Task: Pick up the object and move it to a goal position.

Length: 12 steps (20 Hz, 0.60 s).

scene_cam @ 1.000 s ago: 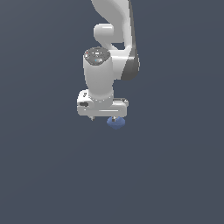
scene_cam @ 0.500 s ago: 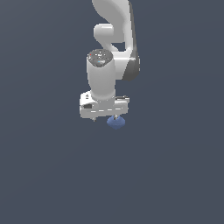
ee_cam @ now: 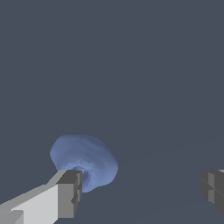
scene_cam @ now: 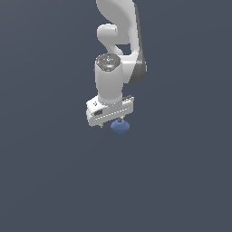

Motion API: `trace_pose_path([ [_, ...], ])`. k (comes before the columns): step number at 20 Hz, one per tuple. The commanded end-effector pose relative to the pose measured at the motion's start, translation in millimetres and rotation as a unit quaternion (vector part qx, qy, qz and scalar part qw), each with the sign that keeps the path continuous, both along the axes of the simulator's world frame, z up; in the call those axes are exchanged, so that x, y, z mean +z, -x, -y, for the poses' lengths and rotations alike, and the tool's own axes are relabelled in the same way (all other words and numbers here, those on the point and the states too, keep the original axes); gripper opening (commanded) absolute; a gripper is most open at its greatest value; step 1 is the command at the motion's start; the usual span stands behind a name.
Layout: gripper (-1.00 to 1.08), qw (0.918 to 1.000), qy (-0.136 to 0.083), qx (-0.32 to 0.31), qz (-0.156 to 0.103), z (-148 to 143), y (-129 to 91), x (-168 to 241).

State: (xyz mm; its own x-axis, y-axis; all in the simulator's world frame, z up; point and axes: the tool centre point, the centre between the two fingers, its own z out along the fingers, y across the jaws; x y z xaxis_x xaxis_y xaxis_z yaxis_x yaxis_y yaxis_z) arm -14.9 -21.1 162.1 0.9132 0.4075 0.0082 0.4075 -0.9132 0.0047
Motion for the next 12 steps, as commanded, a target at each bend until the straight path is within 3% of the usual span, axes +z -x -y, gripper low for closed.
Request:
trace_pose_path([
  [1, 1.0, 0.9993, 0.0, 0.037, -0.001, -3, 3, -3],
  [6, 1.0, 0.9939, 0.001, 0.11, -0.002, -9, 9, -8],
  [12, 1.0, 0.9803, 0.002, 0.198, -0.003, -16, 17, -14],
])
